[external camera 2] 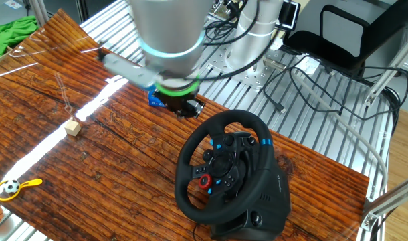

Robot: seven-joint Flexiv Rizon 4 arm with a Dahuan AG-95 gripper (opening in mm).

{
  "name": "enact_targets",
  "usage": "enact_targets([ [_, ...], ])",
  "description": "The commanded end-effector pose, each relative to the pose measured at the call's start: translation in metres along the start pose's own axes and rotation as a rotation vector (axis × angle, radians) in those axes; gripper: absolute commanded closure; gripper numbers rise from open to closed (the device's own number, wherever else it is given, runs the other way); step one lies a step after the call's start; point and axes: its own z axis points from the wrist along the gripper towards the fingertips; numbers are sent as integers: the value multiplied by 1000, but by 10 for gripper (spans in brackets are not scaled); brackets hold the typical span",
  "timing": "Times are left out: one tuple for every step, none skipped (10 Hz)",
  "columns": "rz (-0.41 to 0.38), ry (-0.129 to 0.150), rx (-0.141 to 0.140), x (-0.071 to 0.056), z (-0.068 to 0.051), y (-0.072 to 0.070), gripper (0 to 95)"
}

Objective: Rotate the steering wheel 90 degrees clockwise

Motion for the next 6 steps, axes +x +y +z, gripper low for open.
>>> enact_targets([
  [61,169,-356,-2,-1,0,950],
  [63,208,-407,-2,-1,0,950],
  [90,227,-490,-2,-1,0,950],
  [103,236,-539,-2,-1,0,950],
  [107,238,-549,-2,-1,0,950],
  [113,239,-553,-2,-1,0,950],
])
